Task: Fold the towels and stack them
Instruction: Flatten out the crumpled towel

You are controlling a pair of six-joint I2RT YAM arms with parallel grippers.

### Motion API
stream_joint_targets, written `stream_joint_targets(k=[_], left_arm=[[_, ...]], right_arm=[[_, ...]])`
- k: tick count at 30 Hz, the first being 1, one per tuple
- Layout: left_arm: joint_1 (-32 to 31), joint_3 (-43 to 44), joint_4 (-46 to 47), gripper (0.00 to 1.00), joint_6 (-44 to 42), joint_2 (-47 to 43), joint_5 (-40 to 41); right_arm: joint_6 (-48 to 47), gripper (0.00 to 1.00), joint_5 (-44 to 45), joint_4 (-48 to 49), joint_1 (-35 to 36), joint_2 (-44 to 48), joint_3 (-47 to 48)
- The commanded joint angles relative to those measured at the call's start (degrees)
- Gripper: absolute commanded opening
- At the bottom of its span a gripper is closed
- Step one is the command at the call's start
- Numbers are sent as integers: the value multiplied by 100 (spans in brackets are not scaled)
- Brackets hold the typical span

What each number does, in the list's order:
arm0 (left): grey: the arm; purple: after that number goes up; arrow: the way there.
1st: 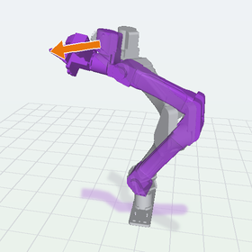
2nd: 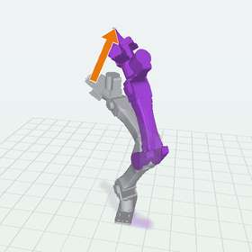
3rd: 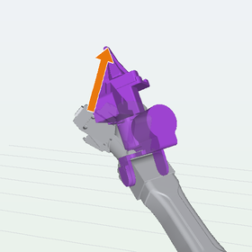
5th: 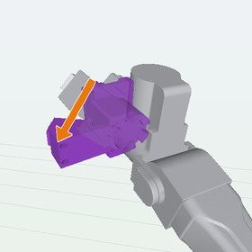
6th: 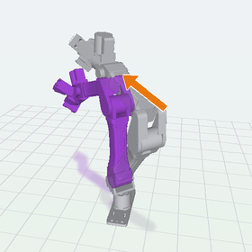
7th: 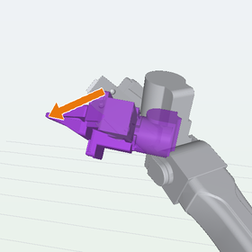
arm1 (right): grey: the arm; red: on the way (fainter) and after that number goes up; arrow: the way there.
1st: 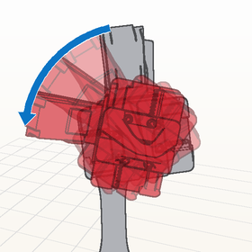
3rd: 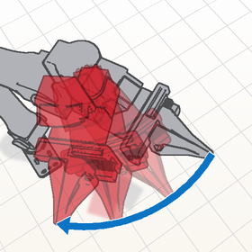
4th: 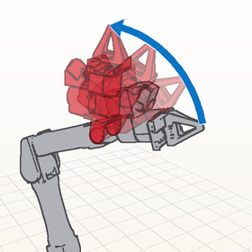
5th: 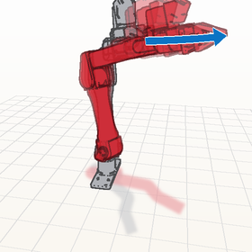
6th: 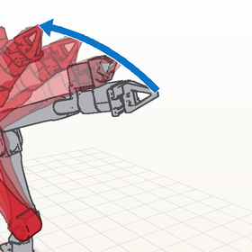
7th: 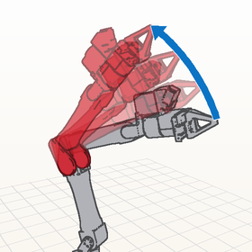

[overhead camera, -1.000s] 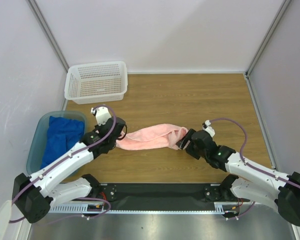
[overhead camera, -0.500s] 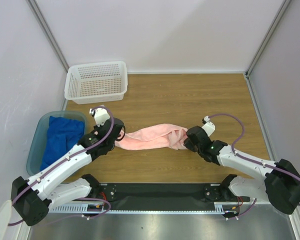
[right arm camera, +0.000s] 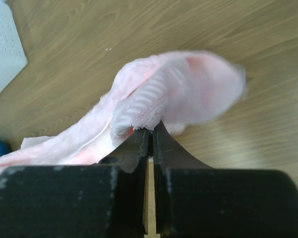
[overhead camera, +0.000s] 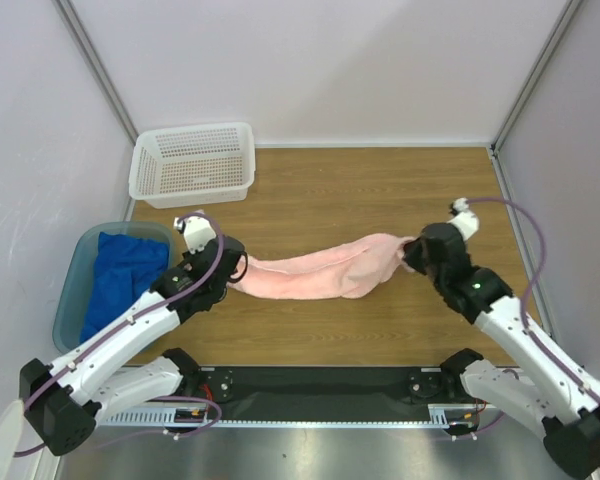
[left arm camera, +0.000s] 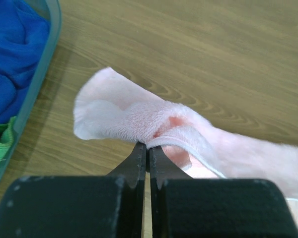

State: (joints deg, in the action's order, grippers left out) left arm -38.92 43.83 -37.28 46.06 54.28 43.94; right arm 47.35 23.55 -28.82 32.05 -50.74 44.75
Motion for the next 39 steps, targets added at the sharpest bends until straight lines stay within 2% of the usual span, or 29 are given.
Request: stream_joint_targets(k=[1,3,7,11,14,21,26,29,34,39], left_arm=[[51,494,-261,0,95,-383,369],[51,704,-594,0,209,-601,475],[51,899,-965,0,359,-1067,554],[51,1004,-1440,0,666,-1297,799],[51,873,-1449,0,878,-1140,862],[51,399,-1143,0,1230,-279,1011],[173,-23,-62,0,703,-59,661],[332,-77,352,0,378,187,501],[376,72,607,0,122,434,571],[376,248,792,1,-282,189,203]], right_arm=[[-813,0,-718,-730,-907,501,183],[-938,0,-1062,-940,-1209,740,235],[-1088,0,-1125,-1433,-1623,1110,446],[-939,0,-460,-2118,-1834,1163,640],[-825,0,-333,-2348,-2018,1128,395],[-674,0,-790,-1208,-2536,821,-431],[-929,0,-1649,-118,-3660,478,-827],[-1157,0,-2142,174,-4240,276,-863],[-1465,0,-2539,377,-4506,108,-705],[-2018,0,-3497,474,-4506,353,-372]])
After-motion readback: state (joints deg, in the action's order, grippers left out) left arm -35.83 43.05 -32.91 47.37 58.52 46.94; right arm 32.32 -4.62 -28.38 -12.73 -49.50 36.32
